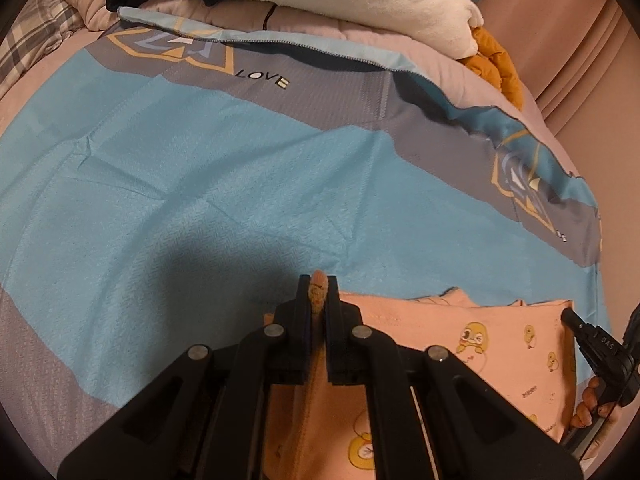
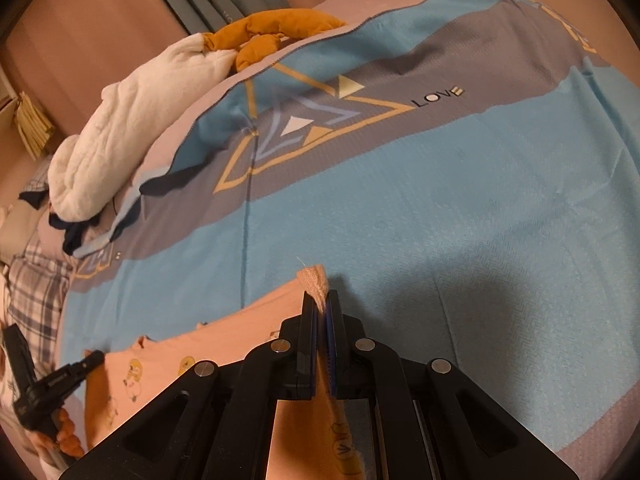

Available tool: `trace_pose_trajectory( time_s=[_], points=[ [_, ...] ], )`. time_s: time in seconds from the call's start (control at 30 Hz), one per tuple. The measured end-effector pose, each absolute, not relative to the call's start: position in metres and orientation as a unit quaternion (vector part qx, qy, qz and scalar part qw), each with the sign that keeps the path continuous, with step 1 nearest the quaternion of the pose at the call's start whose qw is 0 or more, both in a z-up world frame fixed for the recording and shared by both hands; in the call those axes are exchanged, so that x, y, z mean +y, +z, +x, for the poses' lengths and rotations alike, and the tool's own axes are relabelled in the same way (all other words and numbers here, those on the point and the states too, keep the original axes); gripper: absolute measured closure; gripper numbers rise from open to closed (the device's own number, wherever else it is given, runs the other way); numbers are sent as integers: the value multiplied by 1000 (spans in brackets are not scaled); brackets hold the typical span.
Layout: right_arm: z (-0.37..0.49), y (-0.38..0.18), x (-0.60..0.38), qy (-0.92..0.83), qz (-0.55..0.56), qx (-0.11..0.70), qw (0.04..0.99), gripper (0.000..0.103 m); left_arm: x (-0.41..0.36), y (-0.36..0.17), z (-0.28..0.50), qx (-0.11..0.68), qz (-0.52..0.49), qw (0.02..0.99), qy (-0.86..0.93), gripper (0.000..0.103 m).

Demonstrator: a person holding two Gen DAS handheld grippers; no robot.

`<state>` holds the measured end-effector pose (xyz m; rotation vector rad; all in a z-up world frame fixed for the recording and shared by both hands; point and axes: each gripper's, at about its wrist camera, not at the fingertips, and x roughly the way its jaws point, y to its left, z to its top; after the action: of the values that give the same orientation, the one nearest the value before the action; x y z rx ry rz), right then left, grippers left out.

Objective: Fold small clothes
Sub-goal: 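Lift the pinched edge with both grippers and fold it over, then open both grippers and withdraw from the folded sleepsuit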

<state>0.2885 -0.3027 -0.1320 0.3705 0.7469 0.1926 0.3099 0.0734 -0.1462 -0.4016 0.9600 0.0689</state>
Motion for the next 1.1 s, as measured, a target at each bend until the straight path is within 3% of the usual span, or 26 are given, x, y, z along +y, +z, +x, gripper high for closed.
trace_pose_trajectory(
  time_s=[0.97,1.1],
  points=[
    [301,-146,-304,77,169,397,899,98,67,-160,321,484,-166,857,58,95],
    [299,-141,-300,61,149,397,904,97,64,-146,310,483,-161,857,72,81]
  ],
)
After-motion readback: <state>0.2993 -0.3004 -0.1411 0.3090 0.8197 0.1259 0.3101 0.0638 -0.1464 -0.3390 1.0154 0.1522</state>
